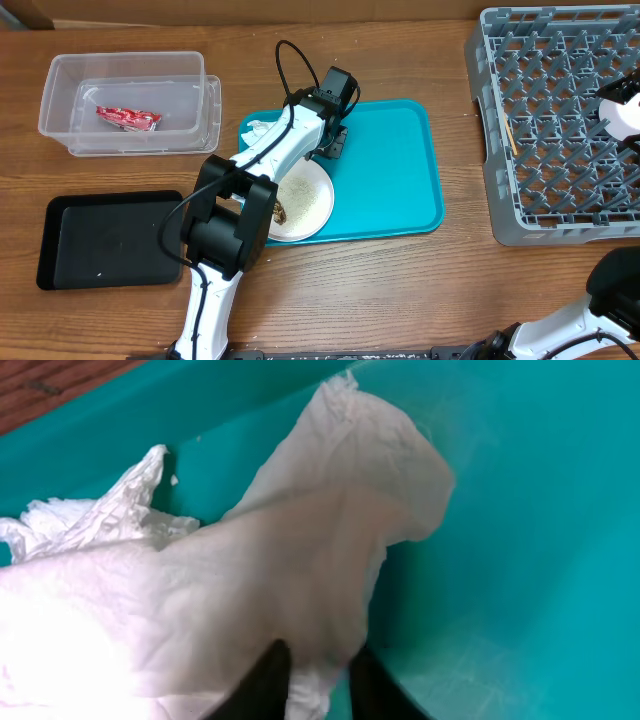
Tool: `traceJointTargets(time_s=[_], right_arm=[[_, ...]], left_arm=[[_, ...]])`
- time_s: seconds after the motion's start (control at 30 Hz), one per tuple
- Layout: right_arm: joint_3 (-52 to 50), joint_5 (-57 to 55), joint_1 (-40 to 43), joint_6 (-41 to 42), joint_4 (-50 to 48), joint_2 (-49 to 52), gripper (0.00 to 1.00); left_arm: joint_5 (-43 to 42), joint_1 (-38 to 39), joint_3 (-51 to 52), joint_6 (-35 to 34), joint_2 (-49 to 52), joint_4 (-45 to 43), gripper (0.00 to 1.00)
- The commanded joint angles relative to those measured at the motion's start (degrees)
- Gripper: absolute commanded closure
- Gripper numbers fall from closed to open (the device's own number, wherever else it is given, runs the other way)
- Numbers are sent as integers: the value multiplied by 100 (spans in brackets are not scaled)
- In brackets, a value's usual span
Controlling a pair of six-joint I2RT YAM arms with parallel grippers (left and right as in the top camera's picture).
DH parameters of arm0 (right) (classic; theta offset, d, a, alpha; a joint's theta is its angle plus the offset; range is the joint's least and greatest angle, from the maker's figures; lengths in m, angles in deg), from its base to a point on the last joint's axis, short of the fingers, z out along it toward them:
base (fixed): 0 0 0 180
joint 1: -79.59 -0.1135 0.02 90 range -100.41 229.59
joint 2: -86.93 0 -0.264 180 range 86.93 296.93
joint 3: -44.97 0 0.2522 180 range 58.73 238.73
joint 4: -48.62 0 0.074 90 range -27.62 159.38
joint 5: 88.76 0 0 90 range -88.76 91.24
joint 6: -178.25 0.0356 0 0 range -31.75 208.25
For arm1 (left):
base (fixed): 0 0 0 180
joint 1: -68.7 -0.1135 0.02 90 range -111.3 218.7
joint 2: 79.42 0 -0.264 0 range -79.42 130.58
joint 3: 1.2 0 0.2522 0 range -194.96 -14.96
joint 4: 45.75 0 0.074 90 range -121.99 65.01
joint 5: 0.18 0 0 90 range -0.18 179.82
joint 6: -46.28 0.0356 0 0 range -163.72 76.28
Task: Sort waste into correct bins and load items into the dishwasher
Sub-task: 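Grasp the white tissue on the tray with the left gripper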
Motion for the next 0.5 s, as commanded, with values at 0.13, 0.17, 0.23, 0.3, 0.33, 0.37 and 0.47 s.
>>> traceJointTargets(time_s=[0.13, 0.17, 0.23, 0.3, 0.33, 0.37, 0.47], right_arm=[[37, 20, -15, 17, -26, -37, 0], [37, 22, -15, 20, -24, -37, 0], [37, 22, -15, 20, -24, -37, 0], [37, 22, -15, 20, -24, -37, 0], [37, 22, -15, 20, -24, -37, 0], [37, 22, -15, 20, -24, -37, 0], [37, 22, -15, 17, -24, -37, 0]], left_arm=[[79, 55, -505, 57, 48, 313, 96], [79, 55, -601, 37, 48, 389, 96], [81, 55, -822, -42, 46, 553, 96], [81, 55, -1126, -133, 26, 763, 96], [81, 55, -1259, -199, 11, 850, 96], [79, 55, -1392, -254, -2, 927, 96], [79, 55, -1867, -409, -15, 1193, 96]])
